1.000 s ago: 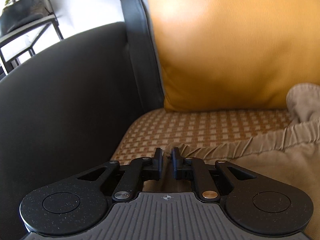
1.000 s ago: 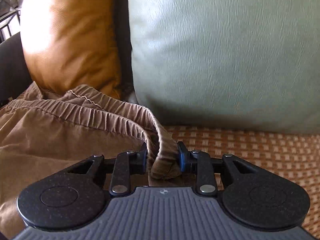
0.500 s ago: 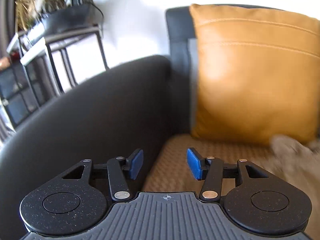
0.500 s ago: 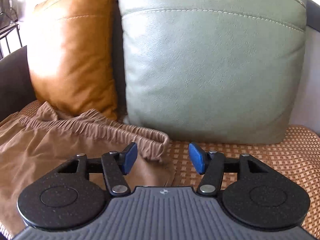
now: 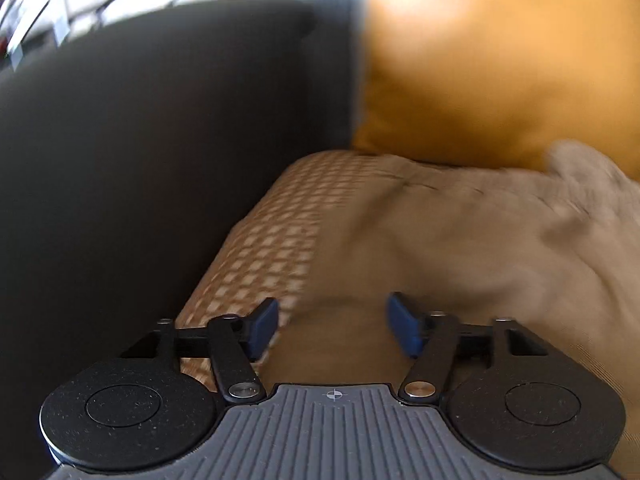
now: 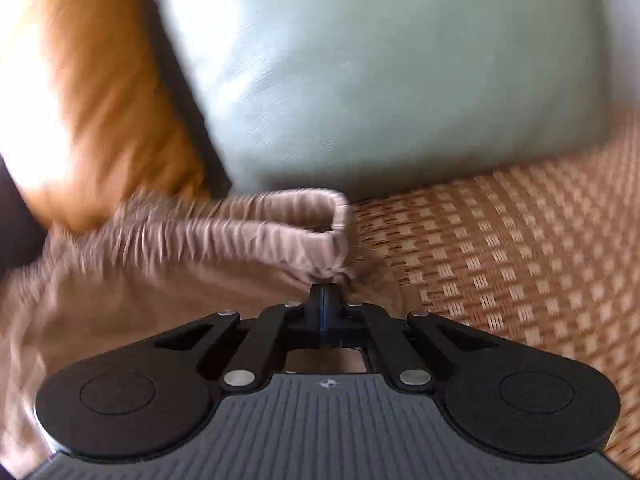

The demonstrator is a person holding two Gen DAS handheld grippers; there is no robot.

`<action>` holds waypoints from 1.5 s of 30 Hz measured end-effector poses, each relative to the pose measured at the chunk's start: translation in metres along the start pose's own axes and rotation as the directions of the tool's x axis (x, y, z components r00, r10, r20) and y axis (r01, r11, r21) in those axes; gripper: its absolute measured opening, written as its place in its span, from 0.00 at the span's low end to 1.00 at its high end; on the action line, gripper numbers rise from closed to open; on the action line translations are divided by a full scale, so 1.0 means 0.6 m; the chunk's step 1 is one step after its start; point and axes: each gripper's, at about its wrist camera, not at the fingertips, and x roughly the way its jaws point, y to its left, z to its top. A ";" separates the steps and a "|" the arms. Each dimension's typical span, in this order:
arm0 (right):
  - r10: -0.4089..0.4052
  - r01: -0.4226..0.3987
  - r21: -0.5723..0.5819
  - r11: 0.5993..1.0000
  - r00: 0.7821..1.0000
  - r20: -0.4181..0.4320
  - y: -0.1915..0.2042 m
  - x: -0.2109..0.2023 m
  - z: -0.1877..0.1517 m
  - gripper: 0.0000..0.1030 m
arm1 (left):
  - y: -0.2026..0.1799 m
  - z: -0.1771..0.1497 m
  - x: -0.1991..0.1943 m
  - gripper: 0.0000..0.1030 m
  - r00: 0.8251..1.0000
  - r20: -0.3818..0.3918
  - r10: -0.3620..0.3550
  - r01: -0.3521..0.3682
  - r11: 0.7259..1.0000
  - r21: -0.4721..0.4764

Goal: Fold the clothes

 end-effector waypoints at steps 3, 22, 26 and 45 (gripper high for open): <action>-0.006 0.005 0.043 0.999 1.000 0.027 -0.019 -0.041 0.006 0.04 | 0.051 -0.001 -0.056 0.67 0.999 0.034 0.016 -0.014 0.998 -0.058; 0.272 -0.263 0.657 0.706 0.958 0.090 -0.120 -0.289 -0.275 0.81 | 0.201 -0.193 -0.195 0.76 0.961 0.039 -0.274 0.242 0.765 -0.597; 0.276 -0.292 0.673 0.679 0.952 0.134 -0.114 -0.259 -0.284 0.81 | 0.173 -0.182 -0.176 0.76 0.964 0.051 -0.262 0.245 0.795 -0.554; 0.164 -0.288 0.671 0.683 0.956 0.243 -0.057 -0.185 -0.255 0.81 | 0.123 -0.162 -0.115 0.53 0.954 0.103 -0.283 0.289 0.769 -0.570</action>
